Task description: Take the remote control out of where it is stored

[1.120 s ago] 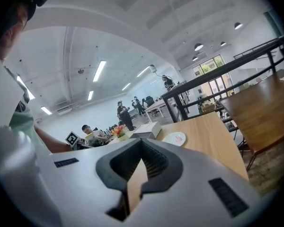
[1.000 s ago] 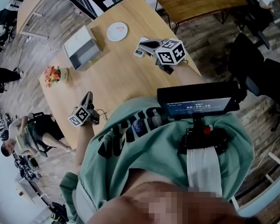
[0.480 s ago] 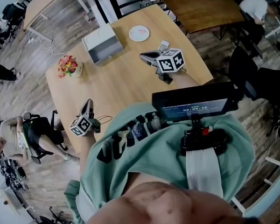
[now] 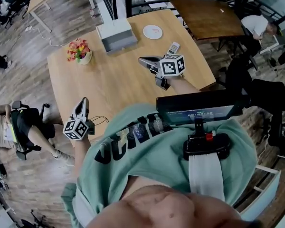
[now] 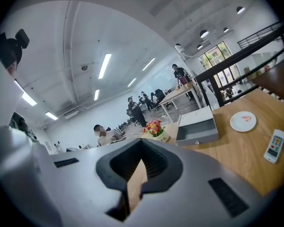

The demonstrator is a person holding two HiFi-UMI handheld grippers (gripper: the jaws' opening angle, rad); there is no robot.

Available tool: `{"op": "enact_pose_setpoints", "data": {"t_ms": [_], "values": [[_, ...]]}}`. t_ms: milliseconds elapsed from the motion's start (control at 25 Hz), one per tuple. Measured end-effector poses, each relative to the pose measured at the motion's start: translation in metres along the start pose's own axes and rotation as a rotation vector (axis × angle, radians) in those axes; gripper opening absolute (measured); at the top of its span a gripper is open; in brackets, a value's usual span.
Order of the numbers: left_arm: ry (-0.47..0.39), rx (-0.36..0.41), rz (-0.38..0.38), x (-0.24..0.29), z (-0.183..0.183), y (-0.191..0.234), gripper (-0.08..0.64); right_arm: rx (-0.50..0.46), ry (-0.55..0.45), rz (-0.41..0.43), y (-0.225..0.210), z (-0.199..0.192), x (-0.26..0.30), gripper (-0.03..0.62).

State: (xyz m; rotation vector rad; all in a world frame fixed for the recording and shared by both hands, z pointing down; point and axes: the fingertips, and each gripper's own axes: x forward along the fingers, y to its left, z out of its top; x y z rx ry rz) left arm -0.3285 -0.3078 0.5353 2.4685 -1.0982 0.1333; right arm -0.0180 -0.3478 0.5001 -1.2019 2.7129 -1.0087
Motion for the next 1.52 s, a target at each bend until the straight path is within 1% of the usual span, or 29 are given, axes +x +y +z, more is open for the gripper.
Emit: {"op": "enact_pose_setpoints", "data": {"t_ms": [120,200,320,400,480,640,720,840,1000,1240,1520], "values": [[-0.024,-0.013,-0.002,-0.001,-0.008,-0.009,0.005,-0.078,-0.006,0.002,0.009,0.000,-0.011,0.005],[-0.045,-0.011,0.013,0.001,-0.008,-0.018,0.005,-0.146,-0.001,0.014,0.012,0.006,-0.022,0.005],[-0.095,-0.032,0.046,0.015,0.000,-0.034,0.005,-0.261,0.013,0.020,0.002,0.024,-0.039,0.005],[-0.118,-0.064,0.050,0.029,0.003,-0.050,0.005,-0.304,0.009,0.022,-0.010,0.036,-0.052,0.005],[-0.107,-0.072,0.043,0.042,0.001,-0.072,0.005,-0.306,0.003,0.035,-0.017,0.042,-0.068,0.005],[-0.083,-0.052,0.005,0.066,0.011,-0.112,0.005,-0.298,0.010,0.057,-0.027,0.036,-0.092,0.005],[-0.074,-0.045,-0.020,0.076,0.016,-0.130,0.005,-0.289,0.007,0.053,-0.037,0.030,-0.102,0.005],[-0.051,-0.033,-0.035,0.085,0.017,-0.144,0.005,-0.266,0.006,0.037,-0.051,0.022,-0.114,0.005],[-0.046,-0.041,-0.037,0.086,0.016,-0.143,0.005,-0.253,0.008,0.023,-0.057,0.019,-0.116,0.005],[-0.036,-0.033,-0.048,0.087,0.015,-0.140,0.005,-0.286,-0.001,0.037,-0.047,0.022,-0.110,0.005],[-0.043,-0.042,-0.044,0.077,0.015,-0.127,0.005,-0.286,0.004,0.026,-0.043,0.017,-0.105,0.005]]}}
